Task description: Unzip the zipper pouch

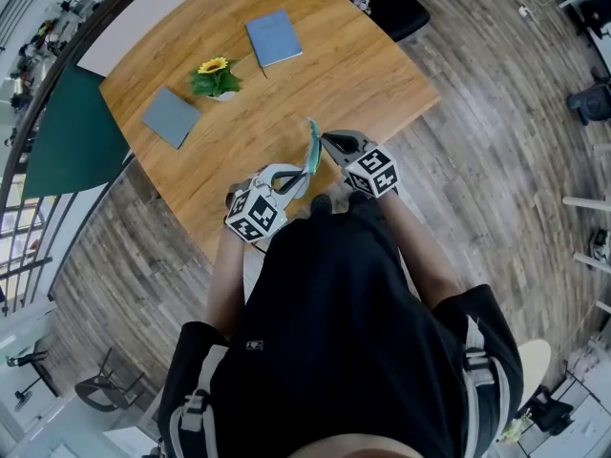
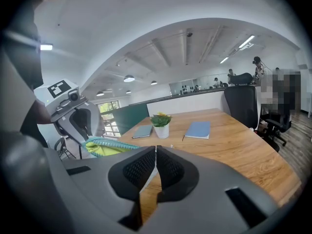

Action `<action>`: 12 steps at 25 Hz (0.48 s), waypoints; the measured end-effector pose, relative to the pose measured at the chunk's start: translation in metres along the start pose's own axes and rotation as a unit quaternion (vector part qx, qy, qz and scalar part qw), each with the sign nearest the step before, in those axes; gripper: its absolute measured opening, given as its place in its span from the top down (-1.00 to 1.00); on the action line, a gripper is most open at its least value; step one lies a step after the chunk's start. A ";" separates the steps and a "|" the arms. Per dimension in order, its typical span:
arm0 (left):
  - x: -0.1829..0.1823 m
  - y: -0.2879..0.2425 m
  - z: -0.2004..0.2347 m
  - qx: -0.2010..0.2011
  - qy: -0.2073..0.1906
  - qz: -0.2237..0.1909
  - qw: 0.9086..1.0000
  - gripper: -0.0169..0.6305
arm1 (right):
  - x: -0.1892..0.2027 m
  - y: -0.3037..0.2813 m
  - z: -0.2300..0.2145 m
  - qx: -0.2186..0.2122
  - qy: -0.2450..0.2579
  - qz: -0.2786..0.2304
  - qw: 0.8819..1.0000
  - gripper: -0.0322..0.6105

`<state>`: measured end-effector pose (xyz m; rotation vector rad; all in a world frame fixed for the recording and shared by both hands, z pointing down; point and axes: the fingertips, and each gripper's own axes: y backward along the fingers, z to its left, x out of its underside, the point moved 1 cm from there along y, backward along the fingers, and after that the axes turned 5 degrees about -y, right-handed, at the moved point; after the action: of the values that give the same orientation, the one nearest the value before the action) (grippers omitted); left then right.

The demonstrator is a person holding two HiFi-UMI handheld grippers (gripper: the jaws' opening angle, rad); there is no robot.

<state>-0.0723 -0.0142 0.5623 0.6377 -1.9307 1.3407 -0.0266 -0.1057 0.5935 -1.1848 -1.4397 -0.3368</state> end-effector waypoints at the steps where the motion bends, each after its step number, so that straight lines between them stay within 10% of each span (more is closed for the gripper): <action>1: 0.000 0.000 0.000 0.000 -0.001 0.000 1.000 0.92 | 0.000 0.000 -0.001 0.002 -0.001 0.000 1.000 0.86; 12: -0.002 0.000 -0.006 0.005 0.001 -0.002 1.000 0.92 | 0.006 0.010 -0.017 0.027 -0.013 0.001 1.000 0.86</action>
<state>-0.0696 -0.0090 0.5625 0.6437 -1.9211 1.3491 -0.0076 -0.1122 0.5993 -1.1514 -1.4602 -0.2808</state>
